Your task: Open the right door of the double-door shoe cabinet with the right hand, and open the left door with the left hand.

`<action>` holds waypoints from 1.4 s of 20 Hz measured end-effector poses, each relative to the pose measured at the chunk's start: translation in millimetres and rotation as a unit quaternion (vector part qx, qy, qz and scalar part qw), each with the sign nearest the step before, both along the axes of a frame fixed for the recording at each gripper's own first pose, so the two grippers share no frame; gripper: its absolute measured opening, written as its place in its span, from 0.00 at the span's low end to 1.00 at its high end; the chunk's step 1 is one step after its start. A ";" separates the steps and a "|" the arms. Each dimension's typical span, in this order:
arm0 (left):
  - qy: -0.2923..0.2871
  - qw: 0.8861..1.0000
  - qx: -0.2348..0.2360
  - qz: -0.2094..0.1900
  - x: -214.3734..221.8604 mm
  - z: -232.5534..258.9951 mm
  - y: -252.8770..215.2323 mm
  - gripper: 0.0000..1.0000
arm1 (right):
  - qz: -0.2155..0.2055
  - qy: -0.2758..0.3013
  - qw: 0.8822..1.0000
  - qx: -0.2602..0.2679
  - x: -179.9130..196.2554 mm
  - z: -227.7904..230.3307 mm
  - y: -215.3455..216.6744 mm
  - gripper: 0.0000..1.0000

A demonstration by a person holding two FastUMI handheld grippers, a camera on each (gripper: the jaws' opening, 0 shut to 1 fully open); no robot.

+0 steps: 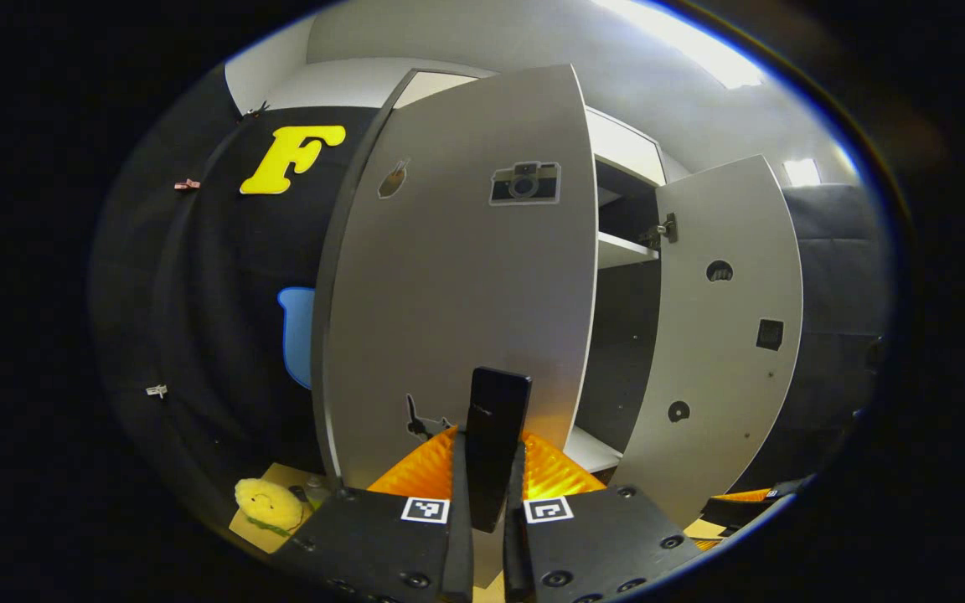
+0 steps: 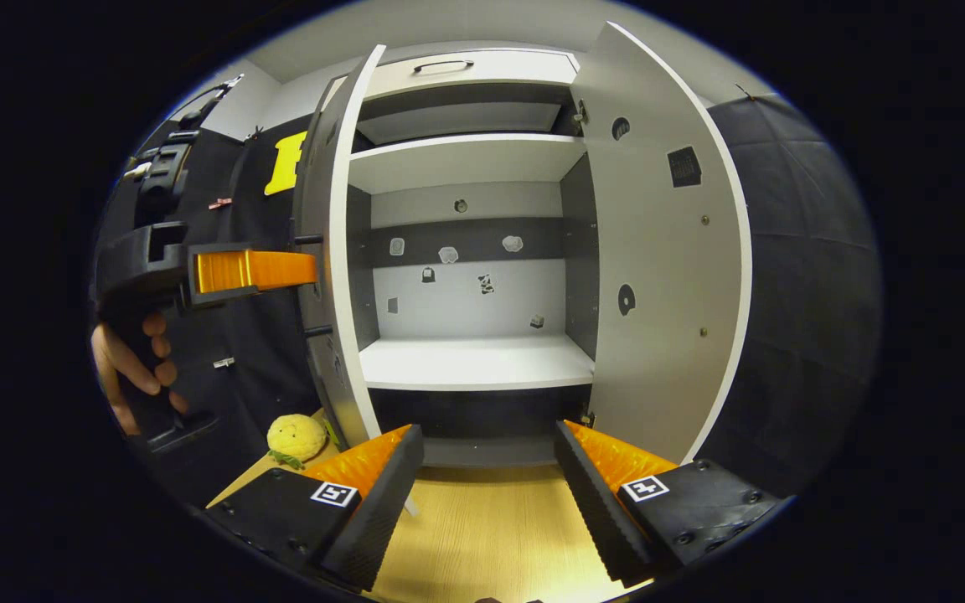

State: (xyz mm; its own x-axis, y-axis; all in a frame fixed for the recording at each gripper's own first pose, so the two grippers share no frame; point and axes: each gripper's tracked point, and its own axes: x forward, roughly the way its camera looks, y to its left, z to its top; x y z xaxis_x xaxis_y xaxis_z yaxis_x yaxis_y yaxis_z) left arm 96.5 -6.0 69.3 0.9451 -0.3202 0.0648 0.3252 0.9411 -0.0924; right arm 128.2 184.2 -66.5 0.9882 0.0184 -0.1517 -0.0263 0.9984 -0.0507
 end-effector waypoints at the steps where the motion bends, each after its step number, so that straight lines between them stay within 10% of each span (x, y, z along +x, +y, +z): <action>1: 0.001 1.000 -0.002 0.001 -3.6 -0.2 5.0 0.18 | -0.001 0.001 1.000 0.003 -1.7 -1.7 3.7 0.98; 20: 0.010 0.992 -0.001 0.128 -34.9 -7.9 173.1 0.06 | 0.032 0.036 0.999 -0.008 -21.3 -27.2 59.5 0.99; 23: 0.020 0.997 -0.041 0.059 -40.8 -10.5 153.4 0.05 | 0.022 0.033 0.999 -0.021 -29.8 -21.6 50.0 0.99; 28: 0.015 0.995 0.020 0.094 -58.1 -10.4 165.0 0.05 | -0.001 0.012 1.000 -0.024 -39.5 0.2 23.2 0.98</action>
